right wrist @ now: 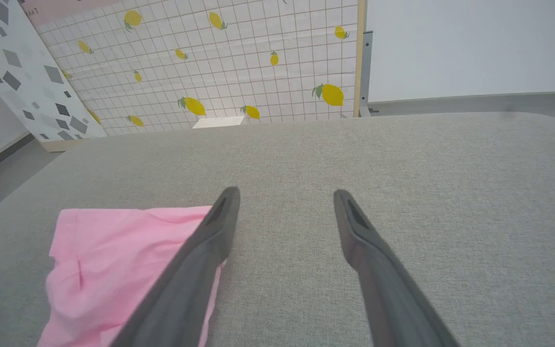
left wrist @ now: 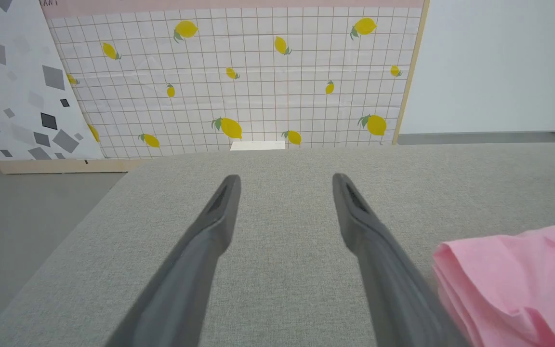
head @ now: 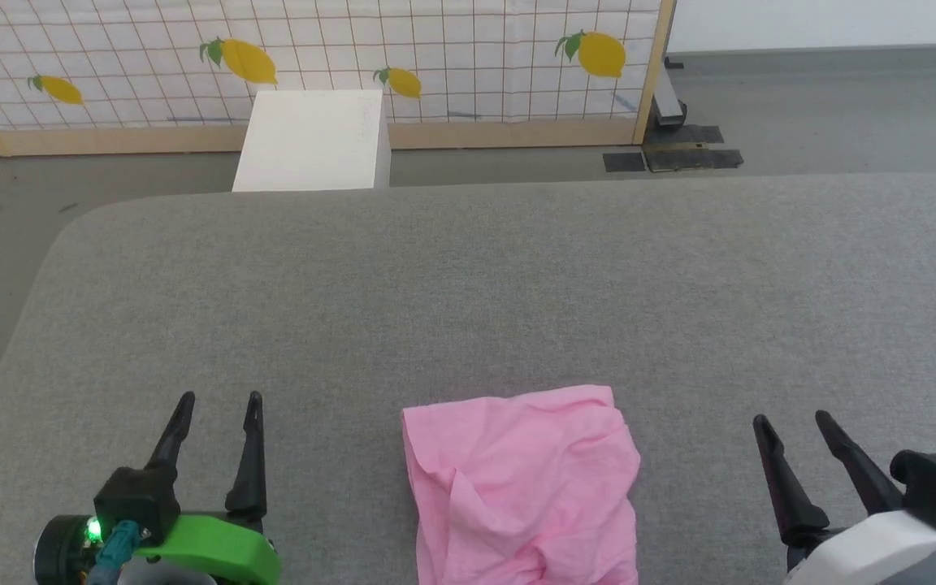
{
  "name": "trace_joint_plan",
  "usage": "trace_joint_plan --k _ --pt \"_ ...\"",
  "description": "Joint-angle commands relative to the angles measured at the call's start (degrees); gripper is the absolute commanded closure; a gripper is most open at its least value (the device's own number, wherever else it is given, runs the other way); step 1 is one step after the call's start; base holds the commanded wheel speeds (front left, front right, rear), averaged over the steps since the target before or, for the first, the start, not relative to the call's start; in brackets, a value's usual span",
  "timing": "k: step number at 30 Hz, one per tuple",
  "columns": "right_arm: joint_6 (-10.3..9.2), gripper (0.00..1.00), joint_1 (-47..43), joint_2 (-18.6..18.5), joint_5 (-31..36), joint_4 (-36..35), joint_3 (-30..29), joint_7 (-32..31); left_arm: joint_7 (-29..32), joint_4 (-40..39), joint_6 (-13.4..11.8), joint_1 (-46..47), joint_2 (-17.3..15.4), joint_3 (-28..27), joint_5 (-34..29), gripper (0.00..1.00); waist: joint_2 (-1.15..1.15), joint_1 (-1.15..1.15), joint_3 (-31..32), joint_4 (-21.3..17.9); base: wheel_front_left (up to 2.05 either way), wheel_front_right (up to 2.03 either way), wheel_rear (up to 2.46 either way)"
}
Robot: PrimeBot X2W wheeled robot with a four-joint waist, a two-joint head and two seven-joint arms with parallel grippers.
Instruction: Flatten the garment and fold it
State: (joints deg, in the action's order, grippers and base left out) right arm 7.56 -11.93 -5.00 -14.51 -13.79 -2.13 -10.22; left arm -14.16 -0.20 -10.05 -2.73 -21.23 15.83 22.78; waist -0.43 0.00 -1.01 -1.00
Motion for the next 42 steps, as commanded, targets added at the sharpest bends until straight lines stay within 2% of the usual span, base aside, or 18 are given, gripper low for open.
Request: trace_joint_plan --k 1,5,10,16,20,24,27,31,35,36,37,38,42 --pt "-0.08 0.00 1.1 -0.1 -0.9 0.2 0.0 -0.7 -0.1 0.1 0.3 1.3 -0.3 -0.4 0.3 0.00 0.43 0.00 -0.6 0.1 0.00 0.00 0.00" --pt "-0.08 0.00 3.6 -0.8 -4.9 1.0 -1.7 -3.8 -0.3 0.1 0.0 2.3 -0.1 -1.2 0.5 0.00 0.43 0.00 -1.7 0.0 0.00 0.00 0.00" --pt "-0.08 0.00 7.8 -2.4 -14.2 5.1 -8.9 -11.9 -0.5 -0.7 -0.3 3.3 0.3 -1.7 0.5 0.00 0.43 0.00 -3.1 0.5 0.00 0.00 0.00" --pt "-0.08 0.00 9.1 -4.4 -24.7 13.9 -15.1 -28.6 -0.6 -0.8 0.0 4.7 0.7 -1.8 0.6 0.00 0.43 0.00 -4.6 2.4 0.00 0.00 0.00" --pt "-0.08 0.00 10.2 -2.1 -30.9 19.2 -16.8 -38.9 -0.7 -0.1 0.5 5.6 1.2 -2.0 0.6 0.00 0.43 0.00 -5.7 3.5 0.00 0.00 0.00" --pt "-0.08 0.00 12.2 0.7 -38.3 23.0 -15.3 -44.3 -0.8 0.1 0.6 6.3 1.8 -2.2 0.3 0.00 0.43 0.00 -6.6 4.3 0.00 0.00 0.00" --pt "-0.08 0.00 14.1 1.7 -43.2 25.8 -12.5 -45.5 -0.8 0.3 0.8 6.7 2.2 -2.3 0.1 0.00 0.43 0.00 -7.3 4.7 0.00 0.00 0.00" --pt "-0.08 0.00 18.2 2.1 -50.1 31.0 -5.8 -45.0 -0.8 0.7 1.2 7.5 2.8 -2.2 -0.4 0.00 0.43 0.00 -8.0 5.5 0.00 0.00 0.00" --pt "-0.08 0.00 20.6 2.1 -51.3 34.2 -1.6 -43.6 -0.8 1.0 1.1 7.8 3.0 -2.2 -0.9 0.00 0.43 0.00 -8.1 5.9 0.00 0.00 0.00" --pt "-0.08 0.20 21.0 2.1 -51.2 34.8 -1.0 -43.2 -0.8 1.0 1.1 7.8 3.1 -2.2 -1.0 0.00 0.43 0.00 -8.2 6.0 0.00 0.00 0.00" --pt "-0.08 0.76 21.5 2.1 -50.9 35.2 -0.1 -42.6 -0.8 1.0 1.1 7.9 3.1 -2.2 -1.1 0.00 0.43 0.00 -8.2 6.0 0.00 0.00 0.00" --pt "-0.08 1.00 21.9 2.1 -50.7 35.4 0.5 -42.0 -0.8 1.1 1.1 7.9 3.2 -2.3 -1.2 0.00 0.43 0.00 -8.2 6.0 0.00 0.00 0.00" --pt "-0.08 1.00 23.2 1.3 -49.9 35.8 3.1 -39.8 -0.8 1.4 1.2 7.6 3.5 -2.5 -1.4 0.00 0.43 0.00 -7.7 5.7 0.00 0.00 0.00"
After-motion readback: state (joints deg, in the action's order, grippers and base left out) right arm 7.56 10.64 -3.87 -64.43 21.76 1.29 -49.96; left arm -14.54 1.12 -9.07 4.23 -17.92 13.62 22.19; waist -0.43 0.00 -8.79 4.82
